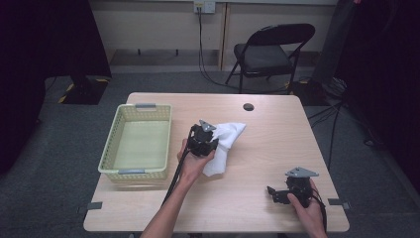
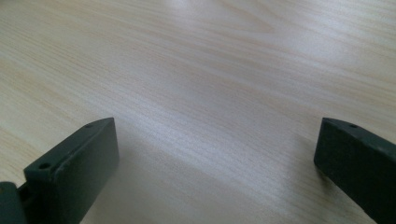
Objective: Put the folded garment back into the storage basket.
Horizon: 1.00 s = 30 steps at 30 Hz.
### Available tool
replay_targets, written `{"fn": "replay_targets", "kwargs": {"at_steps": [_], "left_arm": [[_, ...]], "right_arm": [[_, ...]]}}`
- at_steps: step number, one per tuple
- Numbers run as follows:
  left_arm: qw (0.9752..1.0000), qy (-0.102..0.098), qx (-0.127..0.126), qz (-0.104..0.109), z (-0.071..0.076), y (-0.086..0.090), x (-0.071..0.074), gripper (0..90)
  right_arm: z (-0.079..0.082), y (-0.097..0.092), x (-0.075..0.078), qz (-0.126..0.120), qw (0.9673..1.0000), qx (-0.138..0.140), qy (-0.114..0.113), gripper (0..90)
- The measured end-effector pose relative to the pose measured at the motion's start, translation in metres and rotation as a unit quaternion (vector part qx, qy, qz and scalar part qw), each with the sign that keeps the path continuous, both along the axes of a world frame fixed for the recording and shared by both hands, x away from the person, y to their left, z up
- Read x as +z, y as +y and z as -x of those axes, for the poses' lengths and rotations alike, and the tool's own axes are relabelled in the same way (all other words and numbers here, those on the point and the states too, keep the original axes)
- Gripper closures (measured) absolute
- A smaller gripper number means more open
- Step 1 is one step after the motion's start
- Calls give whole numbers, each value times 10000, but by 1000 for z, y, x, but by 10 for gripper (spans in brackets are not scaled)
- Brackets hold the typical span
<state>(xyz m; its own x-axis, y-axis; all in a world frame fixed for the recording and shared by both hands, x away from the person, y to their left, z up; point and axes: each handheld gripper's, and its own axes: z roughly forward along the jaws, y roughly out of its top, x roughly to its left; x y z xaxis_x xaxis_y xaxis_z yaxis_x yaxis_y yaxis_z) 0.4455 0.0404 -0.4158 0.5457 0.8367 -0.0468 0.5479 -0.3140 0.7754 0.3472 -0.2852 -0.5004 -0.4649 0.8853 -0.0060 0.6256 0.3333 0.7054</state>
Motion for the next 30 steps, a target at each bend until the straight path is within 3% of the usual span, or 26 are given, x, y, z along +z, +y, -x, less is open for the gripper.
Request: {"fn": "replay_targets", "kwargs": {"at_steps": [8, 21, 30], "left_arm": [[10000, -6, -53, 2, 1, 4, 5, 776], [9999, -46, 63, 66, 2, 16, 17, 776], [9994, -285, 200, 72, 5, 23, 31, 776]], "right_arm": [[0, 0, 0, 0, 10000, 0, 1, 0], [0, 0, 0, 0, 10000, 1, 1, 0], [0, 0, 0, 1, 10000, 0, 0, 0]]}}
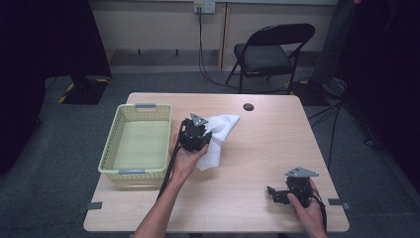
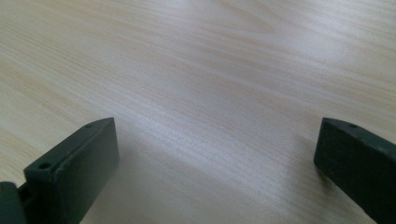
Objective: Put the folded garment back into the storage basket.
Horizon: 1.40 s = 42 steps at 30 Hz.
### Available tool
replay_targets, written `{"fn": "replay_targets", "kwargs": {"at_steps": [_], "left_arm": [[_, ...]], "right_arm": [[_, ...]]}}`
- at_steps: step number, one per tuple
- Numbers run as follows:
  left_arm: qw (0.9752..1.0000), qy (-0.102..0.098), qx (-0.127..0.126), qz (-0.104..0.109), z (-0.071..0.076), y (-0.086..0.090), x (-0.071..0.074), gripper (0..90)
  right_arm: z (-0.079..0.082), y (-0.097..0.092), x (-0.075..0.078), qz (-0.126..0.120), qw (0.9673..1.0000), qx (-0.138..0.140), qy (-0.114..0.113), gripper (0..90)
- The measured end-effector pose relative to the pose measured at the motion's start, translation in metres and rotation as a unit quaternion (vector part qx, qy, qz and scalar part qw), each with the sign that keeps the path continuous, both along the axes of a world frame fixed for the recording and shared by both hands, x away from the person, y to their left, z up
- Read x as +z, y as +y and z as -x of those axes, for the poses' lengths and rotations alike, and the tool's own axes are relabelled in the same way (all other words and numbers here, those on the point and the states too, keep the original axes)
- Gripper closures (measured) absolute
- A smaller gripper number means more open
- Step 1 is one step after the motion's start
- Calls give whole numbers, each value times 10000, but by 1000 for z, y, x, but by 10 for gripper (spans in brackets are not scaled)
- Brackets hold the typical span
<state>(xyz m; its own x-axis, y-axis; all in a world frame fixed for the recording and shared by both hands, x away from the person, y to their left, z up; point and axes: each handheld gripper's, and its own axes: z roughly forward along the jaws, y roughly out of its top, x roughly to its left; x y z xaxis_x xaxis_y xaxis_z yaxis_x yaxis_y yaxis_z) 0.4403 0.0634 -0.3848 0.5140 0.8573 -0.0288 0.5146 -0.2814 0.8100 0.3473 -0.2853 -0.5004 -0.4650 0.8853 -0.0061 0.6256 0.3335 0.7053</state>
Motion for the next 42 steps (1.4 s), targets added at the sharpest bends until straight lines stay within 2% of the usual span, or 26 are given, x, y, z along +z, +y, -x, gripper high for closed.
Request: {"fn": "replay_targets", "kwargs": {"at_steps": [2, 6, 12, 18, 31, 36, 40, 42], "left_arm": [[9999, -92, 41, -12, 1, 3, 3, 776], [9999, -73, 63, 40, 1, 10, 8, 776], [9998, -189, 8, 11, 5, 20, 14, 776], [9996, -264, 82, 48, 6, 31, 24, 776], [9991, -301, 198, 232, 7, 53, 36, 775], [9990, -318, 248, 197, 6, 60, 40, 775], [9984, -345, 346, 282, 7, 70, 45, 775], [9983, -373, 390, 225, 8, 77, 48, 775]], "right_arm": [[0, 0, 0, -1, 10000, -1, 1, 0], [0, 0, 0, -1, 10000, 0, -1, 0], [0, 0, 0, 0, 10000, 1, 0, 0], [0, 0, 0, -2, 10000, -4, 5, 0], [0, 0, 0, 0, 10000, -4, 5, 0], [0, 0, 0, 2, 10000, -3, 4, 0], [0, 0, 0, 0, 10000, -4, 5, 0], [0, 0, 0, -1, 10000, -5, 5, 0]]}}
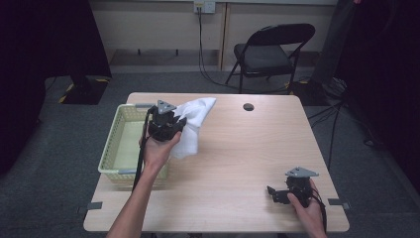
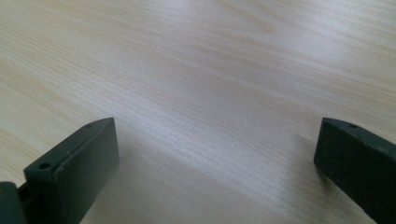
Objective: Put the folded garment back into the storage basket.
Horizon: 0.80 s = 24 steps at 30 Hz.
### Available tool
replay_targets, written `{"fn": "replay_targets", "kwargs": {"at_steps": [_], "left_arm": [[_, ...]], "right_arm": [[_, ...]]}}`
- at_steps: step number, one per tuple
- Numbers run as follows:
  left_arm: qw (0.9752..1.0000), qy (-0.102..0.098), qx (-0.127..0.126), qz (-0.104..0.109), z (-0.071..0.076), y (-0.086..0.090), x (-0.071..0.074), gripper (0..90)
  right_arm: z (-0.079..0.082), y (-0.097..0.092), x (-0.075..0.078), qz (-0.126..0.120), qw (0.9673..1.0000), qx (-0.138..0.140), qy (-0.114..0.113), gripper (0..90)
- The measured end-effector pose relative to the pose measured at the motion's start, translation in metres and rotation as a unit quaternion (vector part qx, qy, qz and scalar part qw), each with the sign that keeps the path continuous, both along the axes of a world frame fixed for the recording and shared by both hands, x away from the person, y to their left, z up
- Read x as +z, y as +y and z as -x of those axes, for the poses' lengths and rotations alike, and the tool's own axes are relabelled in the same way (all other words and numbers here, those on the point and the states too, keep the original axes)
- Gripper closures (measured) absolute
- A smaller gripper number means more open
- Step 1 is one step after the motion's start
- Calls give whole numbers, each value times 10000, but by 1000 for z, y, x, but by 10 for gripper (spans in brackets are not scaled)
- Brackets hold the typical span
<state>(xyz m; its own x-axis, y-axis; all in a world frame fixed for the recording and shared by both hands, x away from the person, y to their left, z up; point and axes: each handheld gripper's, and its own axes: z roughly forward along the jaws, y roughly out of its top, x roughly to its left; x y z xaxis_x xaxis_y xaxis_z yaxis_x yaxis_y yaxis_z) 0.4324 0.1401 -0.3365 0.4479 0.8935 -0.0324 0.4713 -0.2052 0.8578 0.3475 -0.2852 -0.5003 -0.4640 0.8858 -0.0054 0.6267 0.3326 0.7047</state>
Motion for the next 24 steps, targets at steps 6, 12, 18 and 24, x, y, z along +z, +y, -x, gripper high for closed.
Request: {"fn": "replay_targets", "kwargs": {"at_steps": [6, 12, 18, 24], "left_arm": [[9999, -39, 127, -30, 2, 15, 4, 775], [9997, -52, 225, 43, 3, 31, 5, 775], [9994, -55, 354, -32, 6, 47, 3, 775], [9988, -18, 486, -84, 8, 63, -4, 776]], "right_arm": [[0, 0, 0, -4, 10000, -6, 6, 0], [0, 0, 0, -5, 10000, -8, 8, 0], [0, 0, 0, -4, 10000, -9, 7, 0], [0, 0, 0, -6, 10000, -9, 7, 0]]}}
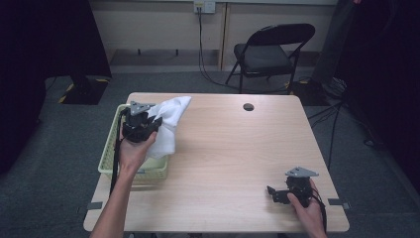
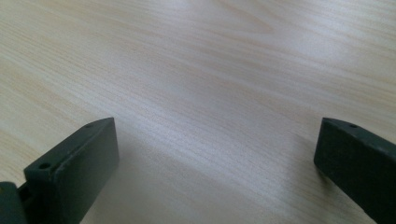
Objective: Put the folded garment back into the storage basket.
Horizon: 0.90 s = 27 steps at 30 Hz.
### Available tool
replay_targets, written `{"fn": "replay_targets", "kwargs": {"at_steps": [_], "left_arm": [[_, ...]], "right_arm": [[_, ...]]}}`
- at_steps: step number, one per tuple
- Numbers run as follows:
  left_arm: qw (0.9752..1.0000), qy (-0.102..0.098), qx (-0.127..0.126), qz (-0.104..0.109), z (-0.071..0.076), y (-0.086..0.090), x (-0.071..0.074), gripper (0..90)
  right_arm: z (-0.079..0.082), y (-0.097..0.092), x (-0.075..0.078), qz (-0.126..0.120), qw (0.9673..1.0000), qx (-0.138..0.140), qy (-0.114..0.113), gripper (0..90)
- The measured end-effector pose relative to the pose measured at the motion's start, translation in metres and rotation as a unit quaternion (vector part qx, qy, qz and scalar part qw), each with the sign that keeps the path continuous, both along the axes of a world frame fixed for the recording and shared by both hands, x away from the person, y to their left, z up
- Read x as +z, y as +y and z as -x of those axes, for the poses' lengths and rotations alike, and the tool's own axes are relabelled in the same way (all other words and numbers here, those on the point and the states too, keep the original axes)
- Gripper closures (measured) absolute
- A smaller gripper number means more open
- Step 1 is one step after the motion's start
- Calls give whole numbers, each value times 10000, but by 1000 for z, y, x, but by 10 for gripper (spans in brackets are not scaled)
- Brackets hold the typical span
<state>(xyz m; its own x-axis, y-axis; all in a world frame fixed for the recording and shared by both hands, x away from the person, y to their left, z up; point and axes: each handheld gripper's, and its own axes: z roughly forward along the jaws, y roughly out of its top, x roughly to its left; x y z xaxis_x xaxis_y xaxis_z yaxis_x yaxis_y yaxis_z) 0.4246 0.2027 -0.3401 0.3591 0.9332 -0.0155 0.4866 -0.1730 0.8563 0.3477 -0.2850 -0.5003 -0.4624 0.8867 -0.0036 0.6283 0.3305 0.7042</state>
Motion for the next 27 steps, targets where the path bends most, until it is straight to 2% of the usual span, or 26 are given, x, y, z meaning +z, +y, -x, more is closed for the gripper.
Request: {"fn": "replay_targets", "kwargs": {"at_steps": [12, 16, 21, 27], "left_arm": [[9993, 118, 348, 108, -1, 28, -12, 775], [9991, 170, 374, 52, -2, 33, -13, 775], [9986, 213, 481, 91, -4, 42, -15, 775], [9982, 314, 496, 114, -6, 47, -20, 775]], "right_arm": [[0, 0, 0, 0, 10000, 1, -1, 0], [0, 0, 0, 0, 10000, -1, 0, 0], [0, 0, 0, 1, 10000, 2, -3, 0], [0, 0, 0, 1, 10000, 1, -1, 0]]}}
